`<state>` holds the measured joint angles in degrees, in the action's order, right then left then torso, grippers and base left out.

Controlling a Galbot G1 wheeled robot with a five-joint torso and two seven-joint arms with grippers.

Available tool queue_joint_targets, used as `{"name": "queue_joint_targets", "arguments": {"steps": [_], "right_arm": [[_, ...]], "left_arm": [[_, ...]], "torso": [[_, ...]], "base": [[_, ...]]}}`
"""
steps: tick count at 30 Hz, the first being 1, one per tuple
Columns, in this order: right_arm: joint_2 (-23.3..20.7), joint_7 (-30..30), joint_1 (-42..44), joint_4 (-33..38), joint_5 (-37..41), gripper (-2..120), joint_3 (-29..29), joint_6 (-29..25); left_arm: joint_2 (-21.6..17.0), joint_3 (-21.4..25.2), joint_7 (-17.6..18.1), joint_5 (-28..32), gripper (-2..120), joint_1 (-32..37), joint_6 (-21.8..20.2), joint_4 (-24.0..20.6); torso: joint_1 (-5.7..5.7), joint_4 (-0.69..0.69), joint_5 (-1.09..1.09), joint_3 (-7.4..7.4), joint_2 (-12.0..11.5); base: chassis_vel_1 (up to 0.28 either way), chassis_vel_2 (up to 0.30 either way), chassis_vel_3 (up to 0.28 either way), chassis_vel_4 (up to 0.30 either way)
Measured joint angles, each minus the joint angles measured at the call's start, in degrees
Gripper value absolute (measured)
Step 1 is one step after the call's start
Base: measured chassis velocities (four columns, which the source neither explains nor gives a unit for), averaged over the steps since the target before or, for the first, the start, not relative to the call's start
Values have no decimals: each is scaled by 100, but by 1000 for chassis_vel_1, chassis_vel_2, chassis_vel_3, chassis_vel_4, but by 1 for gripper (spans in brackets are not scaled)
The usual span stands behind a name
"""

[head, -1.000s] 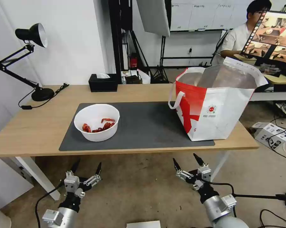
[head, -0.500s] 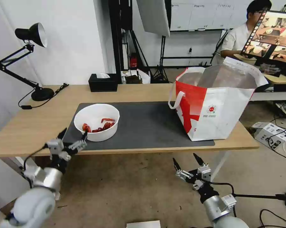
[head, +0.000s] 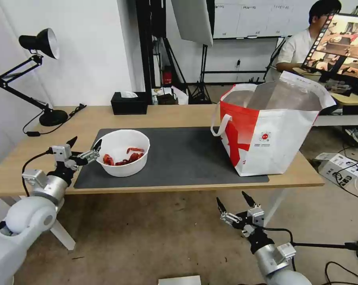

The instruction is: Pick up the trash from the table and place it into the takeout bag.

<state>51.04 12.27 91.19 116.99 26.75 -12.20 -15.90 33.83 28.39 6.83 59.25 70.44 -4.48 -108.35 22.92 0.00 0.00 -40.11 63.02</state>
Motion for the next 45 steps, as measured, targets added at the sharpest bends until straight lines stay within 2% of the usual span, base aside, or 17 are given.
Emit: {"name": "queue_joint_targets", "arguments": {"steps": [1,3,5,8,9,10,13,14,17,18,21,22,25,28,37,40,45], "right_arm": [[0,0,0,0,0,100,0,0],[0,-1,0,0,0,100,0,0],[0,-1,0,0,0,100,0,0],[-1,-1,0,0,0,100,0,0],[-1,-1,0,0,0,100,0,0],[0,-1,0,0,1,100,0,0],[0,-1,0,0,0,100,0,0],[0,-1,0,0,0,100,0,0],[0,-1,0,0,0,100,0,0],[0,-1,0,0,0,100,0,0],[0,-1,0,0,0,100,0,1],[0,-1,0,0,0,100,0,1],[0,-1,0,0,1,100,0,0],[-1,-1,0,0,0,100,0,0],[-1,-1,0,0,1,100,0,0],[0,-1,0,0,1,100,0,0],[0,-1,0,0,1,100,0,0]], "left_arm": [[0,0,0,0,100,0,0,0],[-202,34,5,580,100,-111,-611,-19],[-282,53,4,821,100,-132,-802,-19],[-524,108,-129,1546,100,-247,-1529,80],[-524,108,-129,1546,100,-247,-1529,80],[-569,103,-113,1788,100,-328,-1742,114],[-639,-10,51,2694,100,-730,-2238,267],[-639,-10,51,2694,100,-730,-2238,267],[-660,-140,309,3617,100,-1149,-2794,470],[-660,-140,309,3617,100,-1149,-2794,470],[-674,-257,691,3957,100,-1379,-3152,615],[-674,-257,691,3957,100,-1379,-3152,615],[-684,-392,1192,4182,100,-1574,-3420,738],[-659,-458,1361,4219,100,-1645,-3500,765],[-514,-702,1404,4350,100,-1912,-3494,862],[-433,-1046,1461,4349,100,-2239,-3475,967],[-351,-1313,1550,4334,100,-2521,-3468,1070]], "torso": [[0,0,0,0,0],[0,0,0,0,0],[0,-1,-1,0,0],[0,1,0,0,0],[0,1,0,0,0],[0,1,0,0,0],[-1,0,-1,0,0],[-1,0,-1,0,0],[-1,-1,0,1,1],[-1,-1,0,1,1],[0,0,-1,0,0],[0,0,-1,0,0],[0,0,0,1,1],[-1,0,0,1,0],[-1,0,0,0,0],[-1,0,1,0,1],[0,0,0,0,0]], "base": [[0,0,0,0],[0,0,0,0],[0,0,0,0],[0,0,0,0],[0,0,0,0],[0,0,0,0],[0,0,0,0],[0,0,0,0],[0,0,0,0],[0,0,0,0],[0,0,0,0],[0,0,0,0],[0,0,0,0],[0,0,0,0],[0,0,0,0],[0,0,0,0],[0,0,0,0]]}}
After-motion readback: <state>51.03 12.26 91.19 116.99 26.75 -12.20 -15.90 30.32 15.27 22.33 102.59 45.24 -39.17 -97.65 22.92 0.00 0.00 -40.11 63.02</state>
